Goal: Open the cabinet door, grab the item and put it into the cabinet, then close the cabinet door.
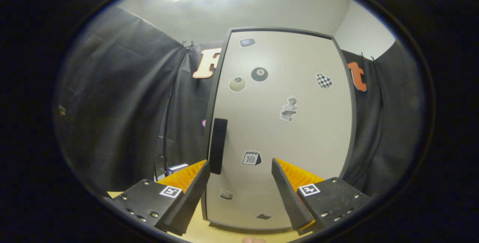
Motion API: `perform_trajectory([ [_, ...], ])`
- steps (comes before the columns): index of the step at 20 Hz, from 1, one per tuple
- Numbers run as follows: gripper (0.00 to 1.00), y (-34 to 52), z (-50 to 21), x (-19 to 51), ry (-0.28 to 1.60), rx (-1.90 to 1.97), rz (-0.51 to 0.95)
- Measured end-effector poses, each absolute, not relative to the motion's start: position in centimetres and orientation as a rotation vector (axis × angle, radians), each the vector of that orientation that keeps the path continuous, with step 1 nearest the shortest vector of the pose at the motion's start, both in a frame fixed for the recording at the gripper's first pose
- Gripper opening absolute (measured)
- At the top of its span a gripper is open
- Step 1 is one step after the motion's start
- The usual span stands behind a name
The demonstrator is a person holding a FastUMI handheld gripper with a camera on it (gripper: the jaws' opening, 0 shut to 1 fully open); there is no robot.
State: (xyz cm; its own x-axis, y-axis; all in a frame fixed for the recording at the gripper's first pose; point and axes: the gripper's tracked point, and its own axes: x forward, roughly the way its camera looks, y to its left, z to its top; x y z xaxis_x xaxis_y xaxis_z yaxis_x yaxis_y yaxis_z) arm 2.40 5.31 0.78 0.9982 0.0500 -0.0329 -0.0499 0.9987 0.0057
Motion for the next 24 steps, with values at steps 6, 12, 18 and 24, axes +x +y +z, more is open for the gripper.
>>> perform_trajectory([
  [6, 0.98, 7.8, 0.8, 4.0, 0.088, 0.030, 0.043],
  [12, 0.97, 9.8, 2.0, 7.5, 0.062, 0.037, 0.027],
  [18, 0.97, 10.8, 1.6, 10.9, 0.056, 0.025, -0.026],
  [24, 0.97, 11.5, 0.6, 13.2, 0.065, 0.019, -0.057],
])
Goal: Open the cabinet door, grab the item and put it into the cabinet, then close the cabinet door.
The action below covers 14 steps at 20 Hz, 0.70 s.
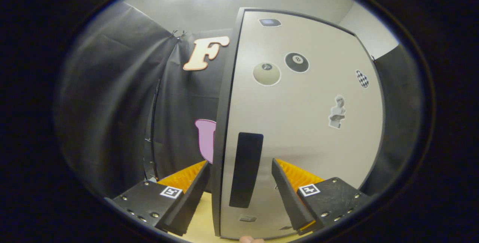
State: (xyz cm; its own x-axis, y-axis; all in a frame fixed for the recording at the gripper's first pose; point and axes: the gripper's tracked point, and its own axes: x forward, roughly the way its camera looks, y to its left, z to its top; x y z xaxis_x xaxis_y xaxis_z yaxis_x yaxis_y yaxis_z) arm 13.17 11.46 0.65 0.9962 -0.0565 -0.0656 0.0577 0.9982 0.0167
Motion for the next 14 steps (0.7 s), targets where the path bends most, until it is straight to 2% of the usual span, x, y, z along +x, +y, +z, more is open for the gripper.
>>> perform_trajectory([
  [10, 0.95, 11.1, 0.9, 14.5, 0.043, 0.021, -0.125],
  [12, 0.86, 11.5, 0.9, 14.5, 0.045, 0.019, -0.116],
  [14, 0.70, 11.6, 0.8, 14.6, 0.048, 0.014, -0.115],
])
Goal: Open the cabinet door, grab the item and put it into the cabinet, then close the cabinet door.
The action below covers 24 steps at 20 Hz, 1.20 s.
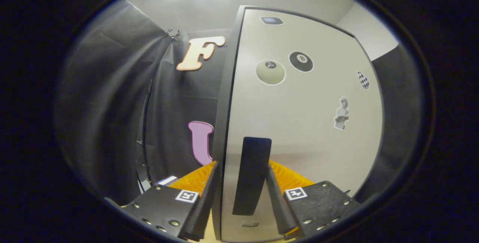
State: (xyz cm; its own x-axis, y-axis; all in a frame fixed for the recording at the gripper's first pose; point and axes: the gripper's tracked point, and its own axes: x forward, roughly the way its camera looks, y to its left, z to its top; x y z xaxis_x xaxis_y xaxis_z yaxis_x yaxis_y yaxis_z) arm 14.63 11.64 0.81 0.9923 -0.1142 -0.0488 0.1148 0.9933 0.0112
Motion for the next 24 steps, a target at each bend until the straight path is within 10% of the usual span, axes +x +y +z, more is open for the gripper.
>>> perform_trajectory([
  [5, 0.29, 10.4, 0.5, 14.7, 0.106, 0.062, -0.157],
  [9, 0.18, 10.6, 0.3, 14.8, 0.119, 0.044, -0.168],
  [24, 0.07, 10.5, 0.9, 12.1, 0.183, 0.071, -0.087],
])
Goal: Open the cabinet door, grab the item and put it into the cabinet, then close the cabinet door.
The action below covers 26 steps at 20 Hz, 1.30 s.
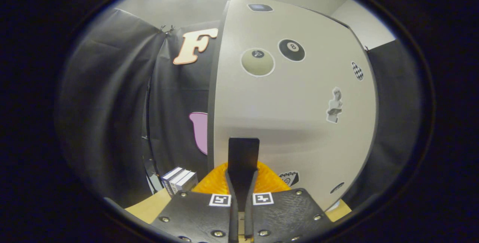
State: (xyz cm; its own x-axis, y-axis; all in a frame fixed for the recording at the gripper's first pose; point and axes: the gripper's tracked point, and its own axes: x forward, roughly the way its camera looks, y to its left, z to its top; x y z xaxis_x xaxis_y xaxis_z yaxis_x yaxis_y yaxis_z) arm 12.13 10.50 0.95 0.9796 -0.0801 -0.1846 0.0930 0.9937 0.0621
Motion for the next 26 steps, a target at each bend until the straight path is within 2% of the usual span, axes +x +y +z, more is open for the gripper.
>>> perform_trajectory([
  [15, 0.07, 9.9, 1.7, 8.7, 0.230, 0.069, 0.023],
  [26, 0.07, 8.7, 2.1, 6.0, 0.230, 0.072, 0.025],
])
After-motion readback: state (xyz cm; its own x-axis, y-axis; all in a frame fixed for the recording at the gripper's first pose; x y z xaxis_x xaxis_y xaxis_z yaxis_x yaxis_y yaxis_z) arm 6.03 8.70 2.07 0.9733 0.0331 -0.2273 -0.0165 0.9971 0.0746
